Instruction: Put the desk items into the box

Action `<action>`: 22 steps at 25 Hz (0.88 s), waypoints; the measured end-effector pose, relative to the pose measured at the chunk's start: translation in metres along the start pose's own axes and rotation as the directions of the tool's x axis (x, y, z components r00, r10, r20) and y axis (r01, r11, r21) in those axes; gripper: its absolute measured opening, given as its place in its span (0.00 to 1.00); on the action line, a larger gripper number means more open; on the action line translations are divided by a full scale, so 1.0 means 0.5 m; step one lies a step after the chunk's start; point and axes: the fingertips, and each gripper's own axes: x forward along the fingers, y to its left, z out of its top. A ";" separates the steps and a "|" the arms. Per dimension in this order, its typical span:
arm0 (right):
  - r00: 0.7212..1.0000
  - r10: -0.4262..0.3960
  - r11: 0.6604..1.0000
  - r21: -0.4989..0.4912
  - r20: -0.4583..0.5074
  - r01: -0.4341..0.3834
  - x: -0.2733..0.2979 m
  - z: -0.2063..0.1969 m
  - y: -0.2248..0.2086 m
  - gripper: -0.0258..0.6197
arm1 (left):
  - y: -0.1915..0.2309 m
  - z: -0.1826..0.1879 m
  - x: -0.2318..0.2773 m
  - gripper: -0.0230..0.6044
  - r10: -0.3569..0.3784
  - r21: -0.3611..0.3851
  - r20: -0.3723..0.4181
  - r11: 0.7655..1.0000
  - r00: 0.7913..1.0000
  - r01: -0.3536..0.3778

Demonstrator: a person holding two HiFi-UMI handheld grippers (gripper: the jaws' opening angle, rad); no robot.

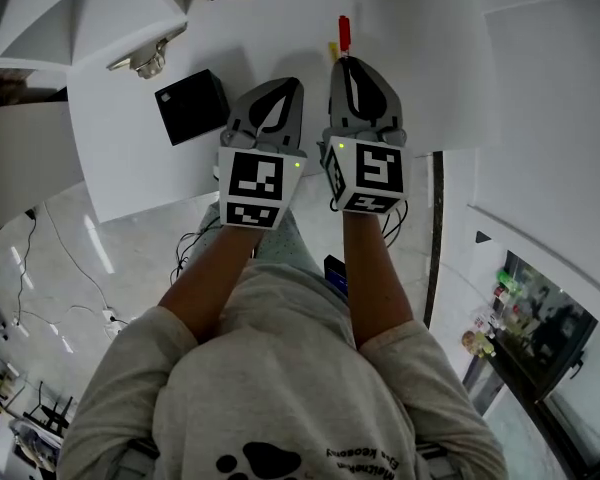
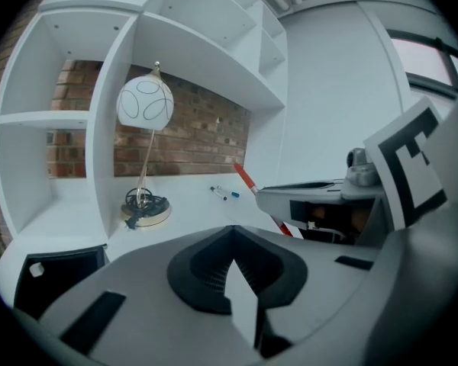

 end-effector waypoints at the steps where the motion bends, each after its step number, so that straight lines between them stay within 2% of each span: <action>1: 1.000 -0.002 1.000 0.002 0.018 0.002 -0.007 0.008 0.001 0.12 | -0.002 0.006 -0.005 0.05 0.000 0.004 0.005 1.000 1.000 0.000; 11: 0.974 -0.008 1.000 -0.001 0.225 0.008 -0.073 0.111 0.035 0.12 | 0.000 0.070 -0.075 0.05 0.011 0.034 0.067 0.999 0.998 -0.013; 22: 0.954 0.038 0.999 -0.012 0.297 -0.037 -0.094 0.182 0.108 0.12 | 0.046 0.120 -0.159 0.05 0.057 0.044 0.118 0.997 0.991 -0.063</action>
